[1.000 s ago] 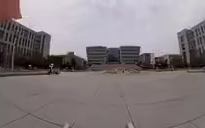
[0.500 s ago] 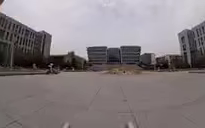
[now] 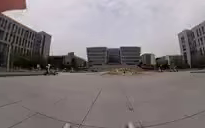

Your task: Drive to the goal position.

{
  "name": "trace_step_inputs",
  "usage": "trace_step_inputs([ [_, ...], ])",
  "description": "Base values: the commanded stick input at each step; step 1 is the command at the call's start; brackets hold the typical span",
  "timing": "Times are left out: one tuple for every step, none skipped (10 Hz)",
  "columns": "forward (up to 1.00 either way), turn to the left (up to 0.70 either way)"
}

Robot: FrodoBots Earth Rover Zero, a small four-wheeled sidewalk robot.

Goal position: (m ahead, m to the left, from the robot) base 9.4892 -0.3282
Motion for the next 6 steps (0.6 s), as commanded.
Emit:
trace_step_inputs([
  [0.85,0.0],
  [0.85,0.0],
  [0.85,0.0],
  [0.85,0.0],
  [0.85,0.0],
  [0.85,0.0],
])
